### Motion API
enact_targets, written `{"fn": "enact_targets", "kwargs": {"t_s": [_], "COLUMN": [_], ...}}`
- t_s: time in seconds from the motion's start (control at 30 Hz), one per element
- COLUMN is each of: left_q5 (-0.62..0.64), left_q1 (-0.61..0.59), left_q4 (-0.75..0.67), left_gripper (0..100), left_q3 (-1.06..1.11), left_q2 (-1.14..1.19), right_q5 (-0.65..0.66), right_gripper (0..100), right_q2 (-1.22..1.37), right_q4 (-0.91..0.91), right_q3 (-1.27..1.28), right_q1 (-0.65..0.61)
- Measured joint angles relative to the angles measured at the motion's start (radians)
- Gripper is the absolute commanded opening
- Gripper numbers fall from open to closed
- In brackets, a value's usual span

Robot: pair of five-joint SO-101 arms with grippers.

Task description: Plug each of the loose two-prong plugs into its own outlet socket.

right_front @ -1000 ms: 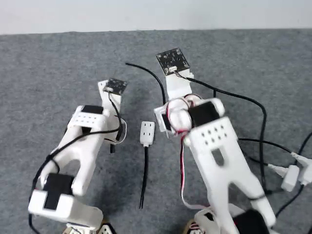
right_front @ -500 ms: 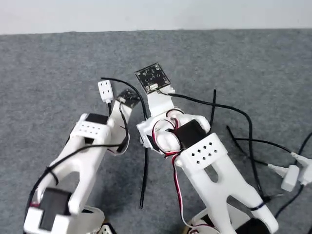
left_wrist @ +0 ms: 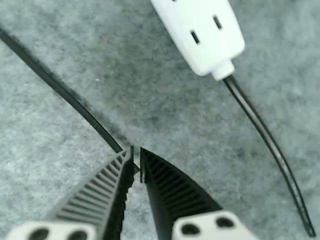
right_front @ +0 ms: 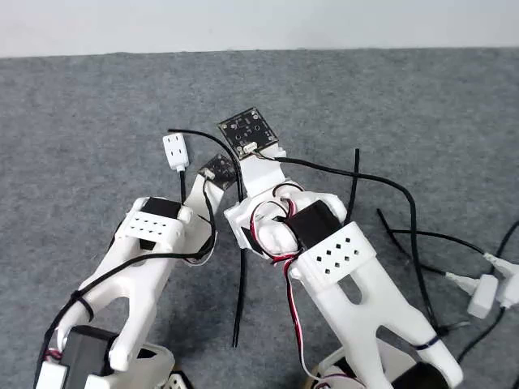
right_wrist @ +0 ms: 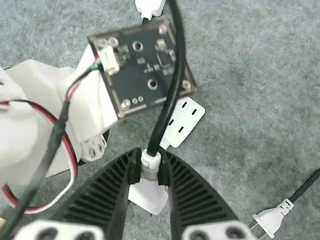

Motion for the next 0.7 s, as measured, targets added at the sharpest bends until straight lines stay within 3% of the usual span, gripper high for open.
{"fn": "enact_targets", "kwargs": {"t_s": [0.3,0.7], "left_q5": [0.005,-0.149], "left_q1": [0.002,0.037], "left_q4": [0.000,-0.049], "left_gripper": [1,1], "left_q3": [0.000,0.187], "left_q2": [-0.002,-0.226], "right_q5": [0.008,0.063], "right_gripper": [0.8,0.8], "right_q2": [0.000,0.000], "right_q4": [0.000,0.017], "right_q3": [0.000,0.000], "right_q1": [0.002,-0.002]}}
